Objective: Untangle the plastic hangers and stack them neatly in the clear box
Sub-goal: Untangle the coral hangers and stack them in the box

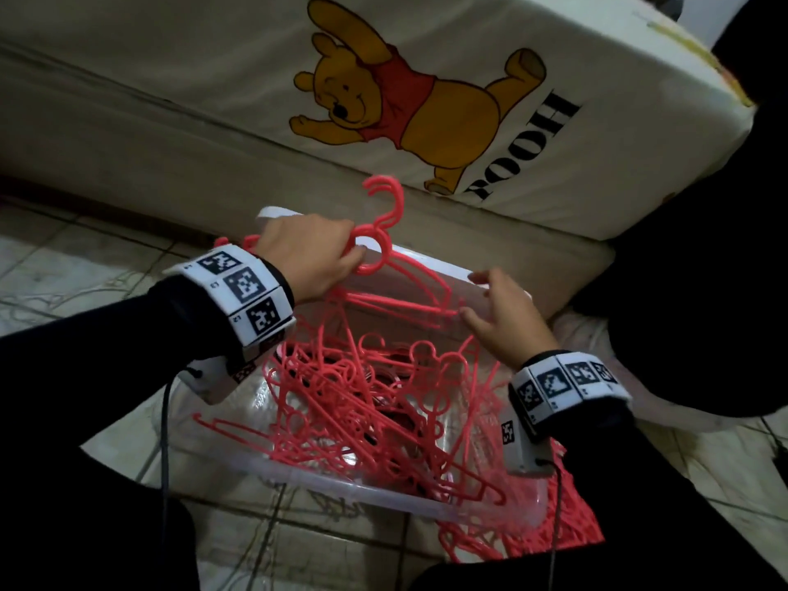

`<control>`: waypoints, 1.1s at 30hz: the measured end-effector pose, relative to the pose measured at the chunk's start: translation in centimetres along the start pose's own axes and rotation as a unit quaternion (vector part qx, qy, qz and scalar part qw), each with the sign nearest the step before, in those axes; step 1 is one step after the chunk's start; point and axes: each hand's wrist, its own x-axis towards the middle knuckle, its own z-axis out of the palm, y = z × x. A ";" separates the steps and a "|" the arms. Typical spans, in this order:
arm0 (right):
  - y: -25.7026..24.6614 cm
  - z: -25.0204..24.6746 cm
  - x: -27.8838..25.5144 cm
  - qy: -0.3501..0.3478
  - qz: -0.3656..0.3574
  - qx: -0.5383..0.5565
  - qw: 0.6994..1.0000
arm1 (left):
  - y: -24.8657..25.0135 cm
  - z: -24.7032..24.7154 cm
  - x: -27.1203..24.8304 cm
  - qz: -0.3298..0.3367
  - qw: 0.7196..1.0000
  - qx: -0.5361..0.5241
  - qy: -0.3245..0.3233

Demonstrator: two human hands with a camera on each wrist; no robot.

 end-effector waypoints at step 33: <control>2.1 4.4 1.1 -0.210 -0.033 -0.253 0.944 | -0.3 1.3 0.1 -0.019 0.999 0.031 -0.037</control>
